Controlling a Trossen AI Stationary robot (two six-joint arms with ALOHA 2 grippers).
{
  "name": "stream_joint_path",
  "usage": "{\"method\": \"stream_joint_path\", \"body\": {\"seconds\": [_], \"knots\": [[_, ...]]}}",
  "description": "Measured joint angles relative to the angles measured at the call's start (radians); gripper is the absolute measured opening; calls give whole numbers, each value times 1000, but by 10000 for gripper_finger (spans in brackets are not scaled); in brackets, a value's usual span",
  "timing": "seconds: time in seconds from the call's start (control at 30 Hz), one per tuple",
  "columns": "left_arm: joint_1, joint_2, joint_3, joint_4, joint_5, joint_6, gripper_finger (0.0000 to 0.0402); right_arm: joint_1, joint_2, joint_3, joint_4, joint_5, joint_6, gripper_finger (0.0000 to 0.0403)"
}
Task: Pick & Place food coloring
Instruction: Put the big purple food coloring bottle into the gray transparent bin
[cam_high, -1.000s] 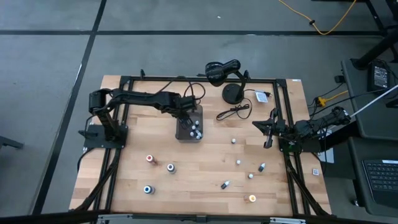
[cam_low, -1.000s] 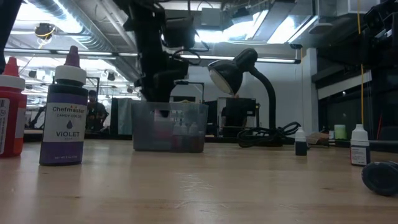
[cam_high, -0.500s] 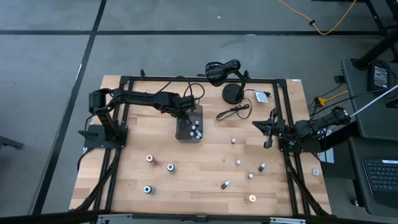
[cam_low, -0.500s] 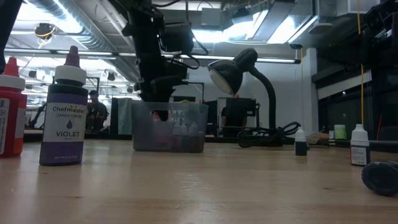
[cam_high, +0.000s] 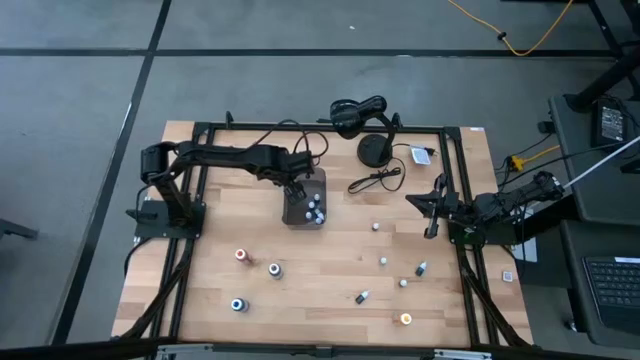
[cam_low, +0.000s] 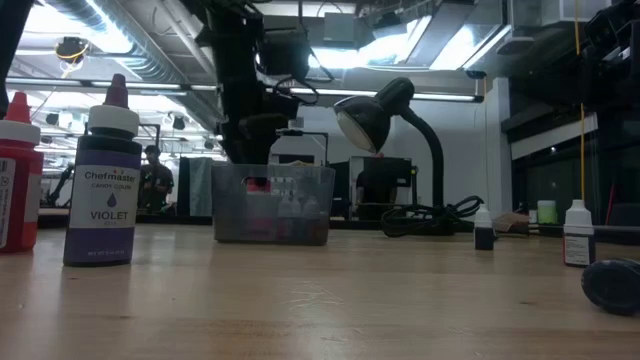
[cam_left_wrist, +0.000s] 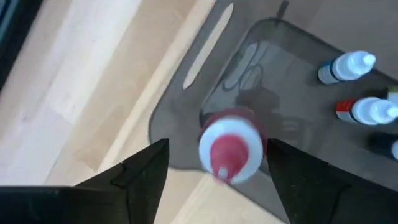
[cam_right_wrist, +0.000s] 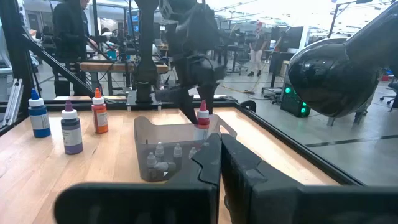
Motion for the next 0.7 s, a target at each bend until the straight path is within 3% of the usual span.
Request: {"method": "stream_joint_path", "body": {"seconds": [0.37, 0.7], "knots": [[-55, -144, 14, -80, 8, -40, 279, 0, 0, 0, 0, 0, 0, 15], [-234, -251, 14, -212, 7, -199, 279, 0, 0, 0, 0, 0, 0, 15]]}}
